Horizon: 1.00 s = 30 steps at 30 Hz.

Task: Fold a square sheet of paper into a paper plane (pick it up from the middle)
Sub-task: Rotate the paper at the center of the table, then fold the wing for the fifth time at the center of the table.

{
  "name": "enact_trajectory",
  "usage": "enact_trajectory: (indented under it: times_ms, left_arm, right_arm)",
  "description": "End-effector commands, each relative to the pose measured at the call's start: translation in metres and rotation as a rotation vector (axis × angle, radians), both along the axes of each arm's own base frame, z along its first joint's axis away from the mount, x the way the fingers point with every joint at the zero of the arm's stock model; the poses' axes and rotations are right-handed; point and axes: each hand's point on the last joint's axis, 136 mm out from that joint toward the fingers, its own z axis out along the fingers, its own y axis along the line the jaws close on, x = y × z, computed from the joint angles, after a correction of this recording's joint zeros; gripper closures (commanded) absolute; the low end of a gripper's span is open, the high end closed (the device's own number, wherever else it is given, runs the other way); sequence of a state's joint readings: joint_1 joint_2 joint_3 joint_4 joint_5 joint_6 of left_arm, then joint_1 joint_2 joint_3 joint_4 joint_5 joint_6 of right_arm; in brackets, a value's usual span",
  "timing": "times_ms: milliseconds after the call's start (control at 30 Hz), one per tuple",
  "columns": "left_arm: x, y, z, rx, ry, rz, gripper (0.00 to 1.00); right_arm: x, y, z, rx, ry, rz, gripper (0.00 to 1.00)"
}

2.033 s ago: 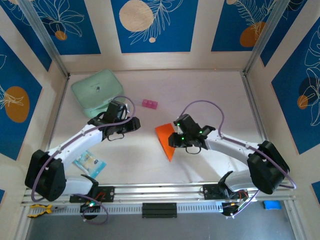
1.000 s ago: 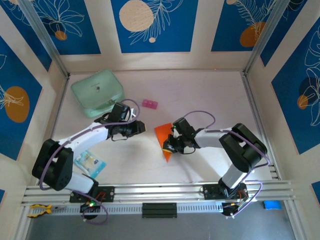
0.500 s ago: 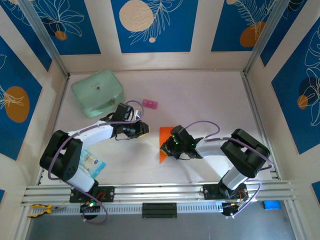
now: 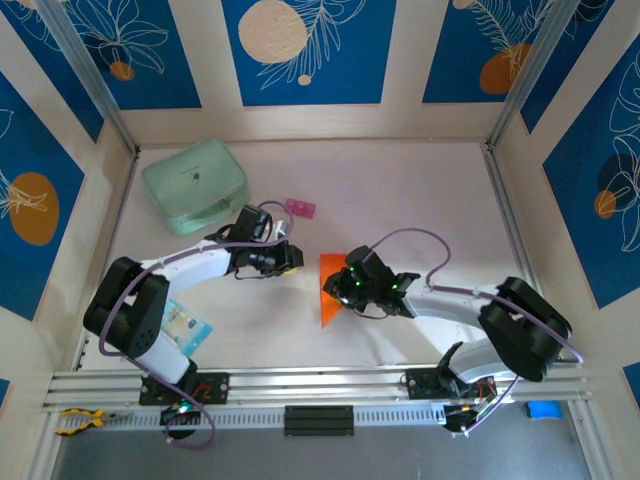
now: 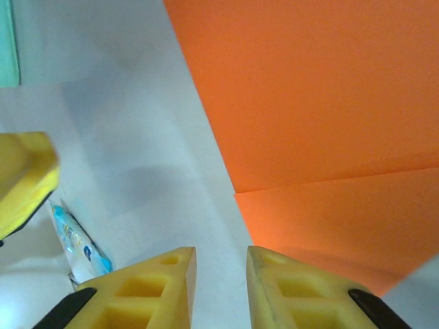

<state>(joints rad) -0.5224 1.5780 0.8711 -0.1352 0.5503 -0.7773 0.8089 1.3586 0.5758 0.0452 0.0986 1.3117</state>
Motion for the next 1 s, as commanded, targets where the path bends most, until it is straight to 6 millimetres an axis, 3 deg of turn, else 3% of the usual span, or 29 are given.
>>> enact_trajectory:
  times_ms: [0,200,467,733,967]
  left_arm:
    - [0.003,-0.013,0.007,-0.021,-0.014,-0.038,0.75]
    - [0.003,-0.037,0.009,-0.017,-0.014,-0.092,0.75]
    - [-0.006,-0.064,-0.005,0.002,0.024,-0.141,0.76]
    - [-0.008,-0.082,-0.024,0.014,0.067,-0.164,0.76]
    - [-0.001,-0.079,-0.048,0.084,0.093,-0.159,0.77]
  right_arm:
    - [-0.007,-0.040,-0.009,-0.201,-0.017,0.007,0.72]
    - [-0.008,-0.069,-0.011,-0.223,-0.006,-0.014,0.73]
    - [-0.014,-0.097,-0.014,-0.221,-0.030,-0.070,0.73]
    - [-0.010,-0.085,-0.002,-0.083,-0.155,-0.035,0.69]
    - [-0.006,-0.076,0.006,-0.047,-0.215,0.020,0.68]
